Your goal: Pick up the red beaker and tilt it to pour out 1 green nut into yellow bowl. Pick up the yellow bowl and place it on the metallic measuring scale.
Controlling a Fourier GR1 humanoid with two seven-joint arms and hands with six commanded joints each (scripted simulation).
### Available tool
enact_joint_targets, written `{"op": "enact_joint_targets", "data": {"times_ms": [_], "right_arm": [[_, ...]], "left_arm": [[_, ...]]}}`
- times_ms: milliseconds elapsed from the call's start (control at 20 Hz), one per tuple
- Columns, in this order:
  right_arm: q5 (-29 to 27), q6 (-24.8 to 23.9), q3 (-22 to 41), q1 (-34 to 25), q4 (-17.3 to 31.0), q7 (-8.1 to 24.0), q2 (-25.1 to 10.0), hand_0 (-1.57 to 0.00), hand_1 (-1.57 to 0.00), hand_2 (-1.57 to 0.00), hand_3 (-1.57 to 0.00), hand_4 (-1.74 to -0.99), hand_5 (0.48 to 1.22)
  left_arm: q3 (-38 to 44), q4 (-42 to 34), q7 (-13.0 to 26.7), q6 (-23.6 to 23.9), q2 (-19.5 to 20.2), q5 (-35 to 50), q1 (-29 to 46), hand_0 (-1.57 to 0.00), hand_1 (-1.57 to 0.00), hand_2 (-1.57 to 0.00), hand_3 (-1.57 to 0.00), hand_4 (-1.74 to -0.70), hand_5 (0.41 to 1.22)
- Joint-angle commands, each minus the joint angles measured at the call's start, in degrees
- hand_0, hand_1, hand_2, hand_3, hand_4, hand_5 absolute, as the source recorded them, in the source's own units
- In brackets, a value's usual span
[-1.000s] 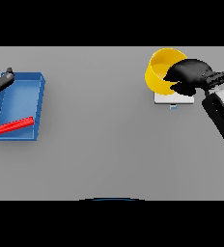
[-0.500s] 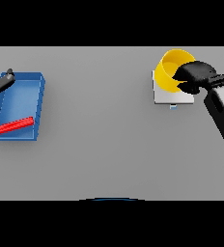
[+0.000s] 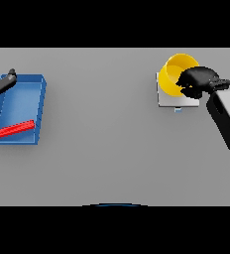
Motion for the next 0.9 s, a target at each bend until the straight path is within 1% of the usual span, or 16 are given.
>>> {"op": "enact_joint_targets", "data": {"times_ms": [0, 50, 100, 150, 200, 250, 300, 400, 500, 550, 600, 700, 750, 800, 850], "right_arm": [[-0.1, 0.5, -0.1, -0.5, 0.8, 1.3, 0.3, -1.54, -1.41, -1.57, -1.17, -1.728, 1.221], [-0.6, 1.1, -0.4, -0.8, 1.3, 1.2, 0.4, -1.54, -1.44, -1.5, -1.02, -1.659, 1.221], [-0.8, 1.4, -0.4, -0.7, 1.6, 1.6, 0.7, -1.52, -1.35, -1.35, -0.91, -1.596, 1.134], [-1.0, 1.8, -0.6, -1.2, 2.1, 1.9, 0.9, -1.22, -1.08, -1.13, -0.82, -1.548, 1.053], [-1.1, 1.7, -0.7, -1.1, 2.4, 1.2, 0.9, -0.98, -0.87, -0.95, -0.76, -1.504, 0.983], [-1.2, 2.0, -0.7, -1.2, 2.6, 1.0, 0.9, -0.78, -0.69, -0.81, -0.71, -1.47, 0.928], [-0.9, 2.3, -0.5, -1.8, 3.8, 0.9, 1.2, -0.62, -0.55, -0.69, -0.67, -1.444, 0.887], [-0.9, 2.7, -0.7, -2.6, 5.3, 0.5, 1.4, -0.4, -0.35, -0.52, -0.6, -1.41, 0.821], [-0.7, 2.8, -0.4, -2.9, 5.7, -1.4, 1.0, -0.25, -0.23, -0.39, -0.54, -1.385, 0.78], [-0.4, 3.2, -0.1, -3.0, 5.5, -1.7, 0.9, -0.2, -0.18, -0.34, -0.51, -1.372, 0.766], [0.0, 3.2, 0.5, -3.0, 5.9, -2.4, 1.2, -0.16, -0.14, -0.29, -0.47, -1.356, 0.755], [0.8, 2.4, 1.0, -2.8, 7.2, -2.2, 1.9, -0.1, -0.09, -0.21, -0.41, -1.336, 0.741], [0.9, 2.4, 1.1, -3.3, 7.5, -2.7, 1.9, -0.08, -0.07, -0.17, -0.39, -1.325, 0.737], [1.0, 2.8, 1.1, -3.8, 8.2, -2.4, 2.3, -0.07, -0.06, -0.14, -0.37, -1.316, 0.735], [1.0, 3.0, 1.1, -4.1, 8.1, -3.0, 1.7, -0.05, -0.05, -0.12, -0.35, -1.308, 0.733]], "left_arm": [[0.1, -0.1, 0.2, -0.1, 0.3, 0.0, 0.0, 0.0, 0.0, 0.0, 0.0, -0.81, 0.74], [0.0, 0.0, 0.4, 0.0, 0.0, 0.1, -0.1, 0.0, 0.0, 0.0, 0.0, -0.81, 0.745], [0.1, 0.4, 0.2, -0.3, -0.1, 0.2, -0.1, 0.0, 0.0, 0.0, 0.0, -0.81, 0.745], [0.0, 0.3, 0.5, -0.4, 0.0, 0.2, -0.3, 0.0, 0.0, 0.0, 0.0, -0.81, 0.744], [0.1, 0.4, 0.7, -0.3, -0.1, 0.2, -0.5, 0.0, 0.0, 0.0, 0.0, -0.81, 0.744], [0.0, 1.0, 0.9, -0.6, -0.3, 0.2, -0.4, 0.0, 0.0, 0.0, 0.0, -0.81, 0.745], [-0.5, 1.5, 0.8, -0.5, -1.2, -0.3, -0.9, 0.0, 0.0, 0.0, 0.0, -0.81, 0.742], [-0.7, 1.7, -0.1, -0.3, -1.1, -0.6, -0.2, 0.0, 0.0, 0.0, 0.0, -0.81, 0.738], [-0.2, 2.7, -0.7, -0.3, -1.1, -0.6, -0.6, 0.0, 0.0, 0.0, 0.0, -0.81, 0.739], [-0.3, 2.6, 0.0, -0.3, -1.6, -0.5, -1.3, 0.0, 0.0, 0.0, 0.0, -0.81, 0.737], [-0.2, 2.6, -0.1, -0.4, -1.5, -0.4, -1.3, 0.0, 0.0, 0.0, 0.0, -0.81, 0.736], [-0.4, 2.5, 0.4, -0.3, -1.6, -0.5, -1.3, 0.0, 0.0, 0.0, 0.0, -0.81, 0.734], [-0.1, 2.9, 0.2, -0.6, -1.5, -0.2, -1.4, 0.0, 0.0, 0.0, 0.0, -0.82, 0.733], [0.4, 2.4, 0.0, -0.4, -1.0, 0.2, -0.9, 0.0, 0.0, 0.0, 0.0, -0.82, 0.734], [0.0, 2.3, 0.3, -0.5, -1.2, 0.0, -1.2, 0.0, 0.0, 0.0, 0.0, -0.82, 0.734]]}}
